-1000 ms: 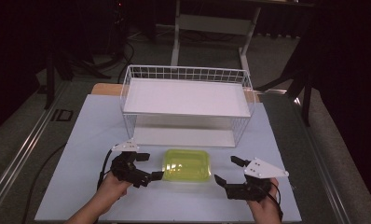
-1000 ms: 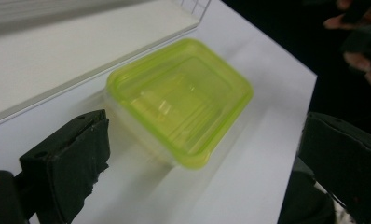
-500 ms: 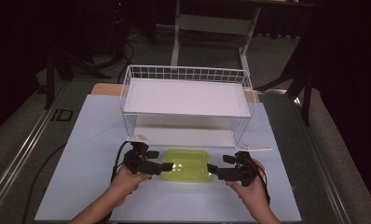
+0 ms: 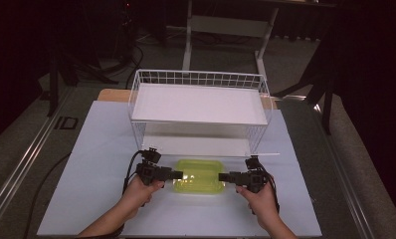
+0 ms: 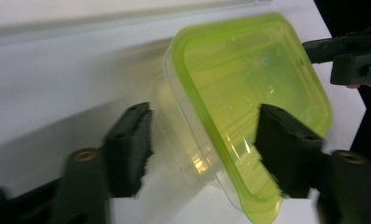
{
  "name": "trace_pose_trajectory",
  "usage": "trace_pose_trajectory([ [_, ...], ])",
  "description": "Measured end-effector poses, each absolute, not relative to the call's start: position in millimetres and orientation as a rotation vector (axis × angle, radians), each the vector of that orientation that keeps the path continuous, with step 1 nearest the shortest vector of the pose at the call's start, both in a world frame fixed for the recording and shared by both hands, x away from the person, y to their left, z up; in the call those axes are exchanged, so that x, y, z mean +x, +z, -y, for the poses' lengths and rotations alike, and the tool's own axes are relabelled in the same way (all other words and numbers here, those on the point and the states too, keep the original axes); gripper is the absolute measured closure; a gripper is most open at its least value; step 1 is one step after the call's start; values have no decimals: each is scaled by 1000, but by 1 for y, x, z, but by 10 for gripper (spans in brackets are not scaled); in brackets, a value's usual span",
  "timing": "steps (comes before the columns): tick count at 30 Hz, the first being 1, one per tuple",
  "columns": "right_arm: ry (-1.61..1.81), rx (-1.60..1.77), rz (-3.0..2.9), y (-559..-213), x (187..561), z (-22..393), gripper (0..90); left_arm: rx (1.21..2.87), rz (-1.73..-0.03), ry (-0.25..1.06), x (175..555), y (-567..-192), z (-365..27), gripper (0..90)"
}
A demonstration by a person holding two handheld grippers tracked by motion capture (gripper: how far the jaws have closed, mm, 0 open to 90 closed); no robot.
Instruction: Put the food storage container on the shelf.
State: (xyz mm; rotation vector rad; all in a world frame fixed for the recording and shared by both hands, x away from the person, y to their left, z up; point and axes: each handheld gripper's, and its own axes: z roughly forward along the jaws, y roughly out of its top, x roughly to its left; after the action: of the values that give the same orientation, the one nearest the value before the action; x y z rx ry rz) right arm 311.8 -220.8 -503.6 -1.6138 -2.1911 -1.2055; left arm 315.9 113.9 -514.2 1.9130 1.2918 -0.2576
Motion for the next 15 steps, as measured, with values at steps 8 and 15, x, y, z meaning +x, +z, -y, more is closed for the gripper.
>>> trace_pose_trajectory([
  [8, -1175, -1615, 2160, -508, 312, 220, 666, 1902, -1301, -278, 313, -517, -112, 625],
  [15, -1169, -1601, 2148, -511, 310, 218, 731, 1908, -1293, -243, 309, -513, -111, 707],
])
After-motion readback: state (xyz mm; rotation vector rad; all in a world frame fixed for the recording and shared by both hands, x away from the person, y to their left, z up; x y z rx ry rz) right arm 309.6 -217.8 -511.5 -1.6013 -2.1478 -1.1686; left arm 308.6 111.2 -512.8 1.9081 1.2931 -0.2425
